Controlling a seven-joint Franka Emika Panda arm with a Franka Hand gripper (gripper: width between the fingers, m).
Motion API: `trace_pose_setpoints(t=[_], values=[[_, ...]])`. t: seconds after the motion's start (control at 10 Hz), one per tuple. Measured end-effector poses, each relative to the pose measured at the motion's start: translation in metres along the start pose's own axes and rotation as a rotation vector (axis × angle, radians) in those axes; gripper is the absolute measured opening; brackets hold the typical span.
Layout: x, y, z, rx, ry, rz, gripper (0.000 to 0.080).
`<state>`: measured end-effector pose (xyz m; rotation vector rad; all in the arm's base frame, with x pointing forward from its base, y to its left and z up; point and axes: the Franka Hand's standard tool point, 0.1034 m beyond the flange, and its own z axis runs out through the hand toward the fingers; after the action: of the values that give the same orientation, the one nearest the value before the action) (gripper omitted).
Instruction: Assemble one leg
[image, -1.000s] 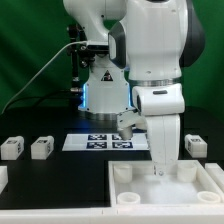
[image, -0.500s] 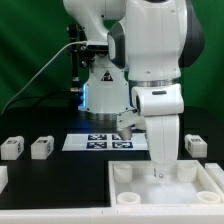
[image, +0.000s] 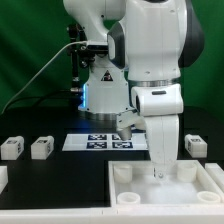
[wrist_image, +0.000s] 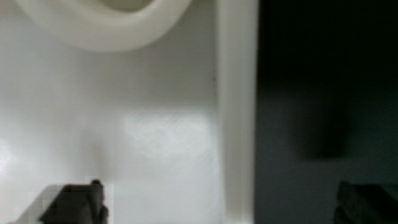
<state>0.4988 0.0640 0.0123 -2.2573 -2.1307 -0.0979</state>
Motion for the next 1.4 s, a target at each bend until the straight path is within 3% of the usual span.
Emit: trace_pose_setpoints(t=[0.2, 0.3, 0.5, 0.7, 1.2, 1.3, 1.4], values=[[0.003, -0.001, -0.008, -0.01, -0.001, 0.121, 0.0649], [0.013, -0.007, -0.014, -0.02, 0.0, 0.252, 0.0649], [0.043, -0.026, -0.022, -0.035, 0.008, 0.408, 0.0649], [0.079, -0.036, -0.025, -0.031, 0.022, 0.762, 0.0649], [0.091, -0.042, -0.023, 0.0, 0.043, 1.214, 0.0649], [0.108, -0.054, -0.021, 0.023, 0.033, 1.424, 0.0649], [0.117, -0.064, -0.018, 0.038, 0.013, 1.434, 0.0649]])
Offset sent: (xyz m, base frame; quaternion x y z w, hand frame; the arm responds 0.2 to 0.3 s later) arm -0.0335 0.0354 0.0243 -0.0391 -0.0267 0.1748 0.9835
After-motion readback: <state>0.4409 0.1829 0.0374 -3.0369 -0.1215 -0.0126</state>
